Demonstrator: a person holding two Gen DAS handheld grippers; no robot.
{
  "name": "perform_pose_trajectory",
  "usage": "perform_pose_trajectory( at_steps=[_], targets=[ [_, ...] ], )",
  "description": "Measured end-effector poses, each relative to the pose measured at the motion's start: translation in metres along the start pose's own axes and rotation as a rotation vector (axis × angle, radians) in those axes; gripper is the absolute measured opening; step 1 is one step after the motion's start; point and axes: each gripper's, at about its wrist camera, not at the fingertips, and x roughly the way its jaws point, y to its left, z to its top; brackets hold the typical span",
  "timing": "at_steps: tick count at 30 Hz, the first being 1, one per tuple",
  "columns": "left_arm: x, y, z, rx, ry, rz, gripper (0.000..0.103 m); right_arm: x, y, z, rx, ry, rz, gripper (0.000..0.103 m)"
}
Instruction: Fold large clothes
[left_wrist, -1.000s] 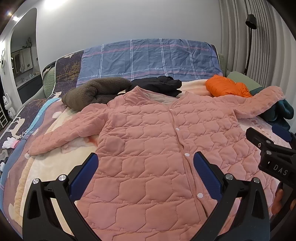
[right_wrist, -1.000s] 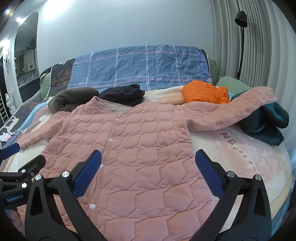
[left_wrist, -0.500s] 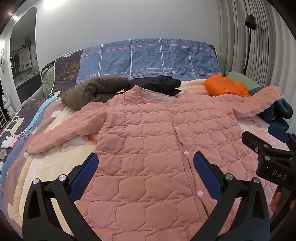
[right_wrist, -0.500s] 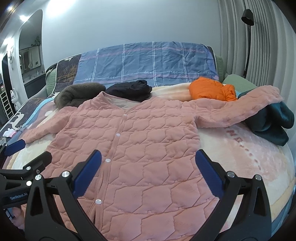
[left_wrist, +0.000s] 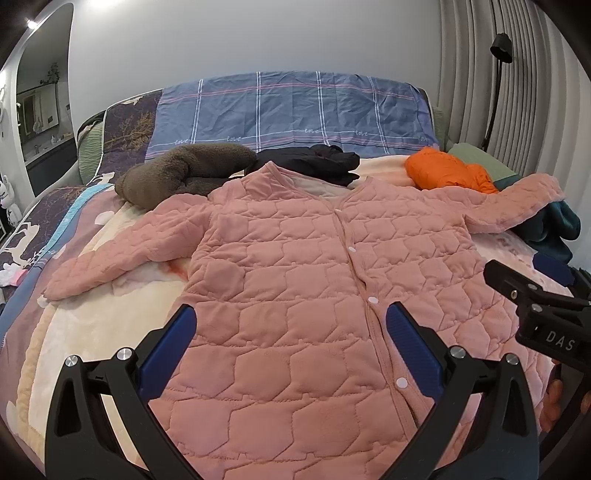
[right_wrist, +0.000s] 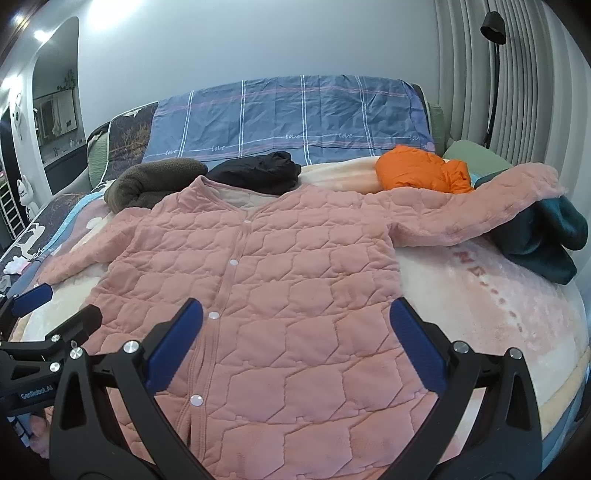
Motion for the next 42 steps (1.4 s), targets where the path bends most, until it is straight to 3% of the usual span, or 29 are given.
perform_pose_trajectory(
  at_steps=[13, 16, 19, 21, 24, 31, 38, 42],
  targets=[
    [0.007, 0.010, 0.001, -0.055, 0.008, -0.058, 0.099, 0.011, 0.002, -0.001, -0.007, 0.029, 0.005, 0.101],
    [0.010, 0.016, 0.002, -0.071, 0.009, -0.057, 0.094, 0.015, 0.003, -0.001, -0.009, 0.037, 0.008, 0.101],
    [0.016, 0.033, 0.006, -0.120, 0.017, -0.092, 0.078, 0.017, 0.004, -0.001, -0.014, 0.045, 0.005, 0.101],
    [0.027, 0.066, 0.010, -0.233, 0.041, -0.165, 0.068, 0.019, 0.003, -0.002, -0.012, 0.052, 0.002, 0.101],
    [0.046, 0.133, 0.007, -0.451, 0.069, -0.229, 0.064, 0.022, -0.002, -0.001, -0.004, 0.061, -0.006, 0.101],
    [0.088, 0.282, -0.023, -0.784, 0.128, -0.095, 0.064, 0.035, -0.016, 0.000, 0.036, 0.102, -0.017, 0.101],
    [0.121, 0.381, -0.047, -1.042, 0.118, -0.053, 0.064, 0.048, -0.034, 0.003, 0.070, 0.124, -0.087, 0.101],
    [0.132, 0.425, -0.060, -1.222, 0.056, -0.046, 0.061, 0.053, -0.043, 0.007, 0.094, 0.124, -0.112, 0.101]
  ],
)
